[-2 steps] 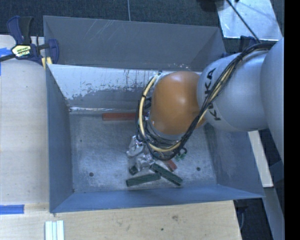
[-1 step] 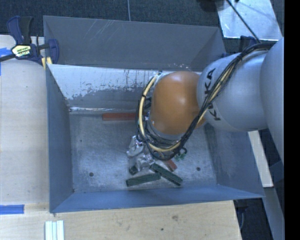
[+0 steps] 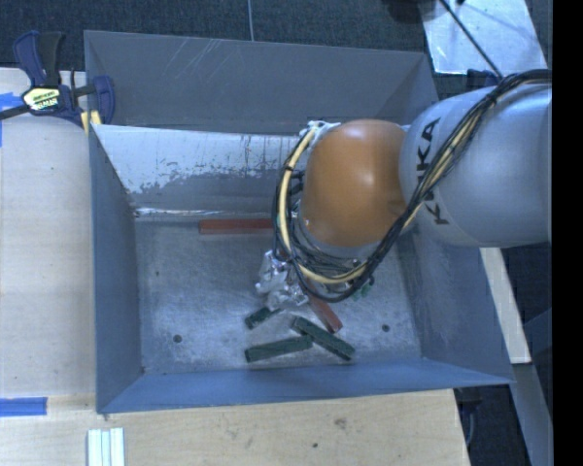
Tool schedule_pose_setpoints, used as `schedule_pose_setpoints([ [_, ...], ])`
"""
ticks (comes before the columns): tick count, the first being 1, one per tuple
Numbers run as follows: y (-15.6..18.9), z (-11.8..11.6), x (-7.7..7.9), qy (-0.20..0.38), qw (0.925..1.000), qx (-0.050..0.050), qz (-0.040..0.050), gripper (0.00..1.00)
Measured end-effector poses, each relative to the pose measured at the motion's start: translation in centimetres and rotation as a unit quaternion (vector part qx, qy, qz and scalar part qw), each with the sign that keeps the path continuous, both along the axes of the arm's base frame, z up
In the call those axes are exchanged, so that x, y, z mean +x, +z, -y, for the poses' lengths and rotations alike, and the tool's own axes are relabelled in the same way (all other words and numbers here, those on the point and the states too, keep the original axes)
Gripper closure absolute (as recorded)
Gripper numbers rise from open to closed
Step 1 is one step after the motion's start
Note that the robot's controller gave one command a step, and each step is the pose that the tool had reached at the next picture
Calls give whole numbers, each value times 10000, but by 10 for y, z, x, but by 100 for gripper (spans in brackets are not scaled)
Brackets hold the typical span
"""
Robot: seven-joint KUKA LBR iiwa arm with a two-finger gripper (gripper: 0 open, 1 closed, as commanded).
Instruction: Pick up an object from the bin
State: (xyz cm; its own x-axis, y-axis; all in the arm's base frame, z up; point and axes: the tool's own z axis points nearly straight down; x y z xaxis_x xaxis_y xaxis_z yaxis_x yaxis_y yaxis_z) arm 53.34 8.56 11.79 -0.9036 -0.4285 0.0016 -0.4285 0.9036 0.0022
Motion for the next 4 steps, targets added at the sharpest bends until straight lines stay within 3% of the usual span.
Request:
schedule_pose_setpoints([
  [1, 37, 0, 0, 39, 10000, -1, 23, 0],
  [2, 26, 0, 0, 60, 10000, -2, 17, 0],
  [3, -39, 12, -7, 484, 9987, 24, 157, 100],
  [4, -39, 12, -7, 481, 9987, 25, 156, 100],
])
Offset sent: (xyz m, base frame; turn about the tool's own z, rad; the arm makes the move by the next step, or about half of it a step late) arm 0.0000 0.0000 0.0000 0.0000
